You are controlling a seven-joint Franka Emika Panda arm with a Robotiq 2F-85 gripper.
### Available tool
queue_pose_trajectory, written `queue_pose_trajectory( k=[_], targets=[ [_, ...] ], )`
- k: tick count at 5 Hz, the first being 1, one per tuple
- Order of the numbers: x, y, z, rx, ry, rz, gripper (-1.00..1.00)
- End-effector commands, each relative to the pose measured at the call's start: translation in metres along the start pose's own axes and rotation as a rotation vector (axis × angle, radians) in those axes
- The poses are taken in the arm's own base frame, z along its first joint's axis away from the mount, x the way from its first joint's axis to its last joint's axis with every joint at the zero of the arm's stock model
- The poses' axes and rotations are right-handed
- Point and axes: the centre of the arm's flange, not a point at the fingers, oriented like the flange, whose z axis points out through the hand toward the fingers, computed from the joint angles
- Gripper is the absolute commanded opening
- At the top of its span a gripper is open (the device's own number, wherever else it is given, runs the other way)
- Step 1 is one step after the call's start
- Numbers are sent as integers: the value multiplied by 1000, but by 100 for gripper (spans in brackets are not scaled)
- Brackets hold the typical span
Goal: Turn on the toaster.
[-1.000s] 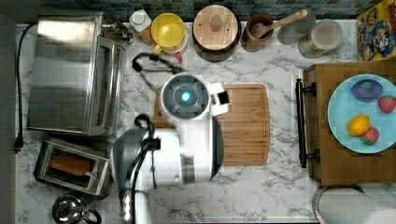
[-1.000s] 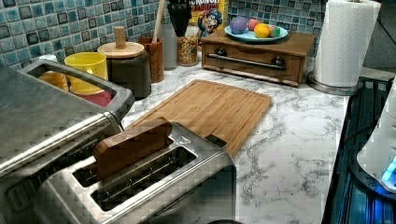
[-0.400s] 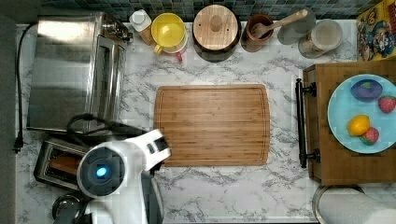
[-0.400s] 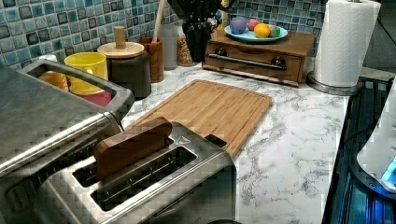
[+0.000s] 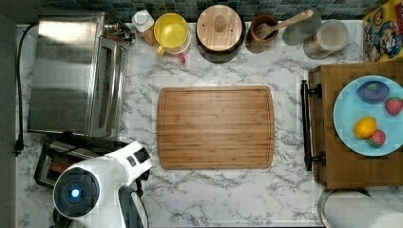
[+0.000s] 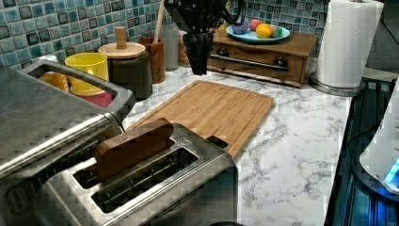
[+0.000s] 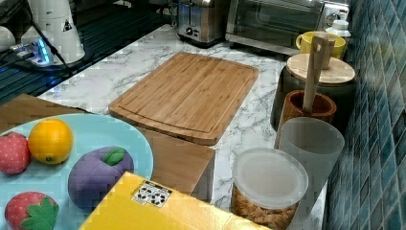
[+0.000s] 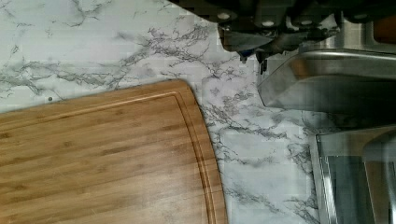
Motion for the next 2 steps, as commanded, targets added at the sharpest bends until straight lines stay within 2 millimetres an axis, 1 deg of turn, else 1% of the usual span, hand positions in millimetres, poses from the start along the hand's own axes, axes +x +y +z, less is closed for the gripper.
queue_pose_trajectory(
  k=[1,2],
  targets=[
    [-32,8,46,-4,-66,-17,-100],
    [-52,3,51,29,-68,-80,-100]
  ],
)
